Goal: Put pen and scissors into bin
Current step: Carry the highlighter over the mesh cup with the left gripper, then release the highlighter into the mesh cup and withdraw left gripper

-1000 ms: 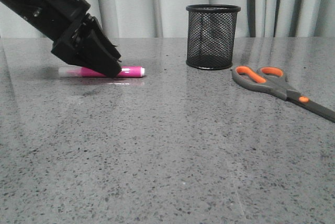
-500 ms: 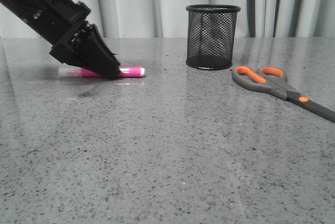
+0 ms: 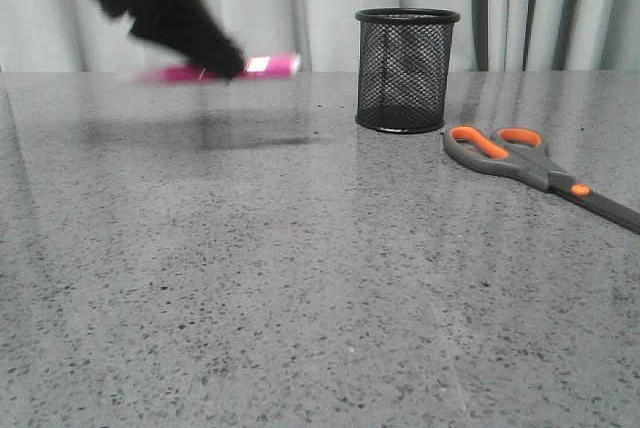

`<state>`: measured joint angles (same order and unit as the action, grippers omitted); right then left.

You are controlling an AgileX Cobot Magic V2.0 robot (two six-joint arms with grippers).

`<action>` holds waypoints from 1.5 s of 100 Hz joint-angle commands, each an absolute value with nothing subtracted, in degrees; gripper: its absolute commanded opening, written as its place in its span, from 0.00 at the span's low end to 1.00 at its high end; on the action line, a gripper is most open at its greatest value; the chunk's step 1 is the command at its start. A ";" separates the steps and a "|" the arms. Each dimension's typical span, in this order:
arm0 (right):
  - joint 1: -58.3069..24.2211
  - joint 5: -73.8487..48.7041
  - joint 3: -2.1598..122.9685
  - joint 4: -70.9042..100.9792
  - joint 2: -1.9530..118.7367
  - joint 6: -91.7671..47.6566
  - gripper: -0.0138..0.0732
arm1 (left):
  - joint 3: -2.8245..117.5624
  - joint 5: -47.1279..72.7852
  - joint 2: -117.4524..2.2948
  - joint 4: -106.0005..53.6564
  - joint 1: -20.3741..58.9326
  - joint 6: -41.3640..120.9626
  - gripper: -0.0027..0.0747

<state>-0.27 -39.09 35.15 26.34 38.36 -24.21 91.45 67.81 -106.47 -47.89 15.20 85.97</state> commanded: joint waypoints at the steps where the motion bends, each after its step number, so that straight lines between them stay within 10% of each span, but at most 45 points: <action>1: -0.38 -36.08 37.17 27.32 38.77 -24.99 0.60 | 95.63 68.08 -100.98 -57.55 17.88 85.12 0.01; 45: -0.38 -36.57 37.17 27.32 38.77 -24.99 0.60 | 98.18 23.92 -107.57 -89.31 34.21 94.92 0.01; 95: -0.38 -36.56 37.17 27.32 38.77 -24.99 0.60 | 100.37 21.87 -114.61 -97.49 35.12 98.28 0.02; 128: -0.38 -36.56 37.17 27.32 38.77 -24.99 0.60 | 100.47 22.30 -114.61 -97.49 35.00 98.28 0.49; 150: -0.38 -36.06 37.17 27.32 38.77 -24.99 0.60 | 101.10 24.41 -112.39 -97.49 33.11 98.28 0.51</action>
